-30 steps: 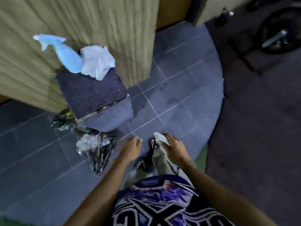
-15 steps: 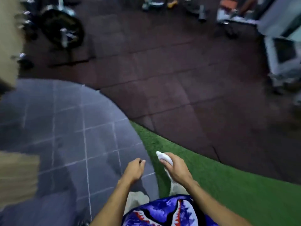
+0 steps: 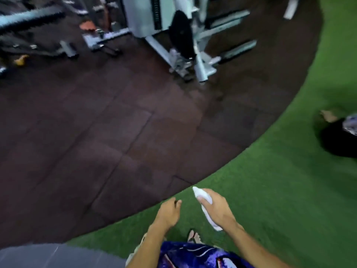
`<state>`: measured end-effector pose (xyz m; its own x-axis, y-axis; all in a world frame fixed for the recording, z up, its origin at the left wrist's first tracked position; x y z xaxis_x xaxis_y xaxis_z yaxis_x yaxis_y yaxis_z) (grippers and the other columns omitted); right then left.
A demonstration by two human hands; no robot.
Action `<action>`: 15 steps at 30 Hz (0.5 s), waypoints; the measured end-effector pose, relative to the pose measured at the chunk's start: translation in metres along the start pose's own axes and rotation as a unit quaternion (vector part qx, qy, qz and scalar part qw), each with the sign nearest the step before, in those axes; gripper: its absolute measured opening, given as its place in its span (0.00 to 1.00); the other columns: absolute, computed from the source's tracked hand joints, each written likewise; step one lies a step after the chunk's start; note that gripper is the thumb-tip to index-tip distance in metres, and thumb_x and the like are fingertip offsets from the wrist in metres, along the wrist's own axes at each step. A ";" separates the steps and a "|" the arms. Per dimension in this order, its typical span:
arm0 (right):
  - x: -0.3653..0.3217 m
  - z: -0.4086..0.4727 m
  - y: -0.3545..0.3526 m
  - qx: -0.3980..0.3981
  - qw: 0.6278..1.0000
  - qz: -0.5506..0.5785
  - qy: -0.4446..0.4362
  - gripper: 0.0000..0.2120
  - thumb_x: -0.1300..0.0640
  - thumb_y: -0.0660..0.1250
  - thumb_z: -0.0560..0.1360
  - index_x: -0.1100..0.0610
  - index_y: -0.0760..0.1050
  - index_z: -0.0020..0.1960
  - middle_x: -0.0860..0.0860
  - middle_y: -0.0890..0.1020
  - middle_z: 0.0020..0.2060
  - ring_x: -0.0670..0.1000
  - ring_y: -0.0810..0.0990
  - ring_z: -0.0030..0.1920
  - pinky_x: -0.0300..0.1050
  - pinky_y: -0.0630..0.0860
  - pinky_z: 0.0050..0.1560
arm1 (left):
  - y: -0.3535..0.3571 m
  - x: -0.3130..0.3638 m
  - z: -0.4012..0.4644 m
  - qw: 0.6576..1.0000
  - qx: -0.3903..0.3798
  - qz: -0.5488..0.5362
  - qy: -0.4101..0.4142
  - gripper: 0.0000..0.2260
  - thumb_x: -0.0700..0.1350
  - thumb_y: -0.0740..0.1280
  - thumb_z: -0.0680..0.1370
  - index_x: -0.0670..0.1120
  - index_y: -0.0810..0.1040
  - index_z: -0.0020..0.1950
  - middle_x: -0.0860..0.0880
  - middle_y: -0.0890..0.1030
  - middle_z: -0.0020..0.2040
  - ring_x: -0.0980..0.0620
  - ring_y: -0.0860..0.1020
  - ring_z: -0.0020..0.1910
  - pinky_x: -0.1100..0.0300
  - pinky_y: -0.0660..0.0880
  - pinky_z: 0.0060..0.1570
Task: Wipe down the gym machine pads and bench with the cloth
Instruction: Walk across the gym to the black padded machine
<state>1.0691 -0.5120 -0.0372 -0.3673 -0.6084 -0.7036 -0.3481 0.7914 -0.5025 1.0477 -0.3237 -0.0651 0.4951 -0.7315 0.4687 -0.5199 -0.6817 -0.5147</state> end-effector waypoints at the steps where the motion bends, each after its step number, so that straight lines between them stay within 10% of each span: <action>1: 0.008 0.009 -0.020 0.017 1.000 0.015 0.018 0.15 0.46 0.65 0.80 0.49 0.78 0.64 0.47 0.84 0.57 0.49 0.81 0.56 0.46 0.75 0.58 | 0.001 0.024 0.016 1.000 -0.014 0.011 0.012 0.16 0.49 0.56 0.83 0.37 0.74 0.52 0.36 0.80 0.55 0.38 0.77 0.57 0.53 0.71 0.54; 10: 0.033 0.111 -0.164 0.128 0.982 0.069 0.122 0.13 0.45 0.64 0.81 0.49 0.78 0.61 0.46 0.83 0.52 0.48 0.80 0.52 0.44 0.74 0.53 | -0.006 0.230 0.163 0.974 -0.128 0.147 0.115 0.18 0.50 0.54 0.84 0.39 0.75 0.61 0.39 0.79 0.62 0.39 0.75 0.64 0.53 0.70 0.62; 15: 0.020 0.179 -0.241 0.188 0.964 0.102 0.159 0.12 0.45 0.64 0.80 0.49 0.79 0.59 0.43 0.83 0.50 0.46 0.80 0.51 0.41 0.71 0.49 | -0.040 0.342 0.235 0.959 -0.161 0.177 0.149 0.16 0.54 0.56 0.82 0.44 0.75 0.48 0.41 0.82 0.53 0.39 0.79 0.54 0.49 0.75 0.56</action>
<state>1.3002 -0.7041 -0.0198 -0.6609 -0.3789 -0.6478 0.0743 0.8260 -0.5588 1.4013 -0.5440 -0.0529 0.0512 -0.8559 0.5145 -0.8311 -0.3222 -0.4532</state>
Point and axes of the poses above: each hand's wrist, its own z-axis towards the middle knuckle, its own y-axis out of the palm, x = y × z, the point moved 10 cm from there along z, towards the middle knuckle
